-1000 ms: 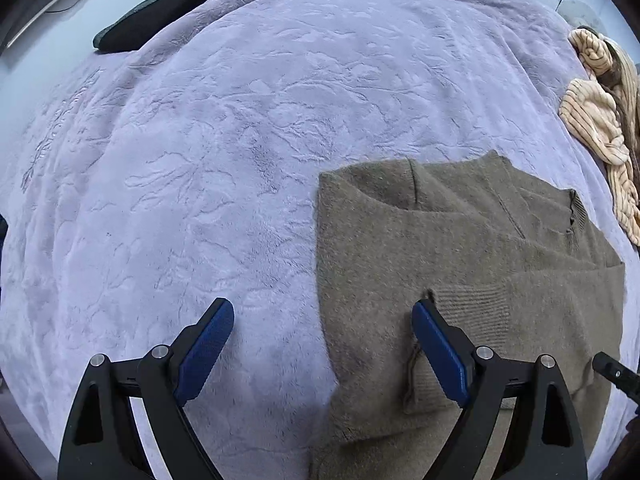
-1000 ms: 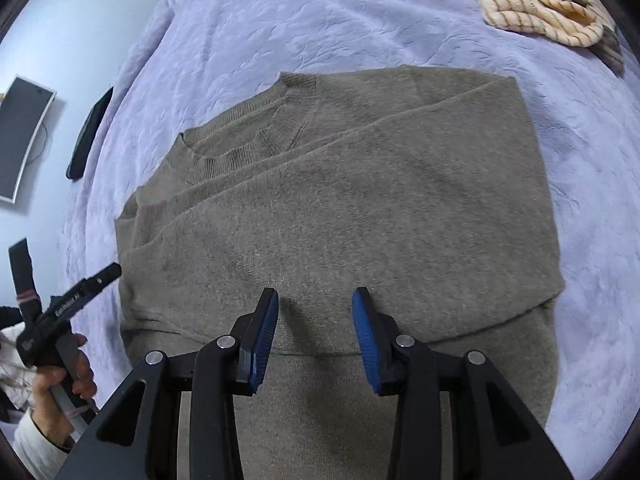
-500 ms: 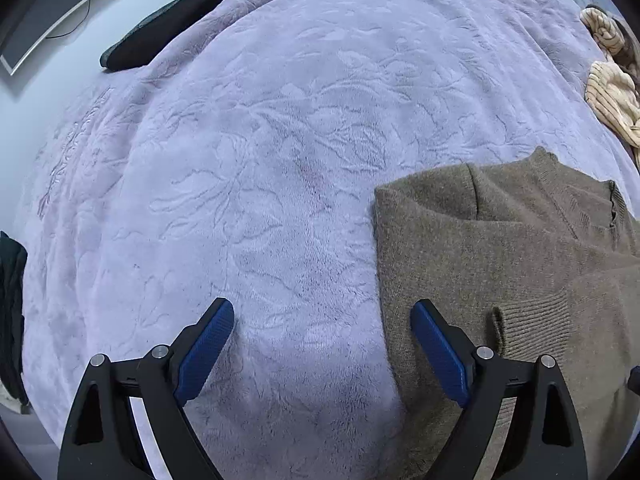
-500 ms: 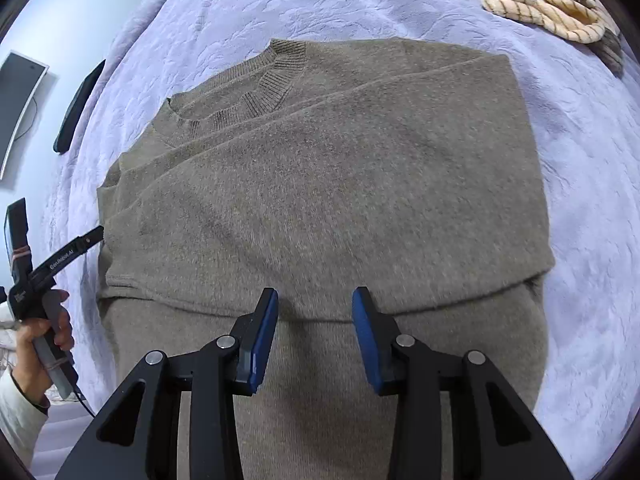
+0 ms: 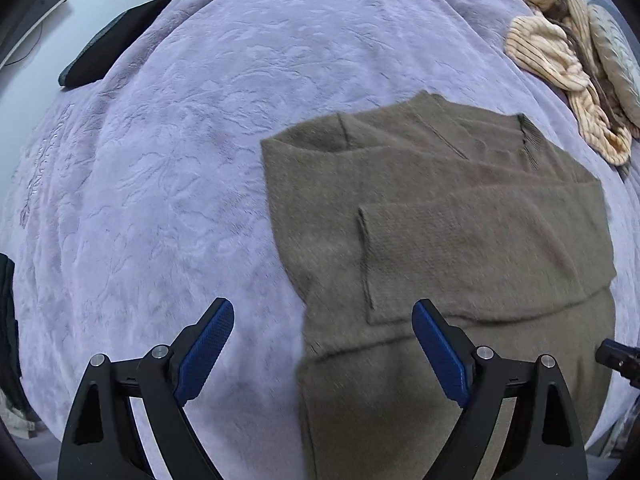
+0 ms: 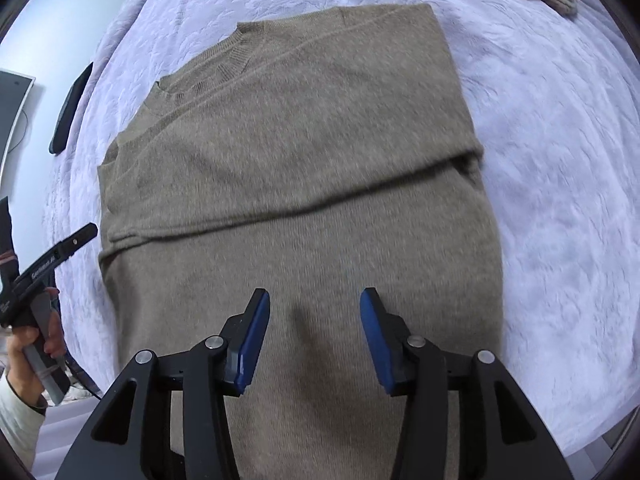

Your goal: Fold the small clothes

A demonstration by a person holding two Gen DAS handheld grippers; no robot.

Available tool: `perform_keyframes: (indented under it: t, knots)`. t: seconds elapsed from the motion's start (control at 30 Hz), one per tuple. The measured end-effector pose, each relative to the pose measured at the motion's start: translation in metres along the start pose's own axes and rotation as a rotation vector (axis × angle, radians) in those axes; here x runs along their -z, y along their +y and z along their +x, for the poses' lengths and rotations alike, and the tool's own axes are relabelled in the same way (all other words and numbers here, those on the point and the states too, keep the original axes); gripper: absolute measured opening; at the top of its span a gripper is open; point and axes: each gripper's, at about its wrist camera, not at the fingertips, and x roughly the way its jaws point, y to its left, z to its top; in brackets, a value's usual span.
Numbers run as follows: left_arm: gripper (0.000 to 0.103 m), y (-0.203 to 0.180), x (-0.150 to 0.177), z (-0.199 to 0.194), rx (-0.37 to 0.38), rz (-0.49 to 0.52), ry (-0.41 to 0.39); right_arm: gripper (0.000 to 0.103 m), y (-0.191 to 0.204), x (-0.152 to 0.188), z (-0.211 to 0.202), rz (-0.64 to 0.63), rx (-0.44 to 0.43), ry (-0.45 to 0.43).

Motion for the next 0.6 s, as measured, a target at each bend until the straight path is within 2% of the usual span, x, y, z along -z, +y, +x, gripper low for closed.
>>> perform_keyframes:
  t: [0.2,0.33,0.47,0.53,0.6]
  knots:
    - [0.092,-0.031,0.036,-0.019,0.024,0.005,0.053,0.057,-0.003,0.015,-0.010,-0.006,-0.026,0.024]
    - [0.092,-0.049,0.057,-0.030,0.016,0.006,0.081,0.066,-0.005,0.022,-0.019,-0.028,-0.031,0.039]
    - [0.092,-0.068,0.075,-0.040,0.017,0.014,0.106,0.067,-0.010,0.032,-0.025,-0.054,-0.039,0.065]
    - [0.092,-0.074,0.082,-0.046,0.018,0.005,0.115,0.075,-0.012,0.037,-0.027,-0.071,-0.033,0.075]
    - [0.092,-0.079,0.089,-0.049,0.022,-0.014,0.128,0.079,-0.015,0.041,-0.029,-0.087,-0.010,0.073]
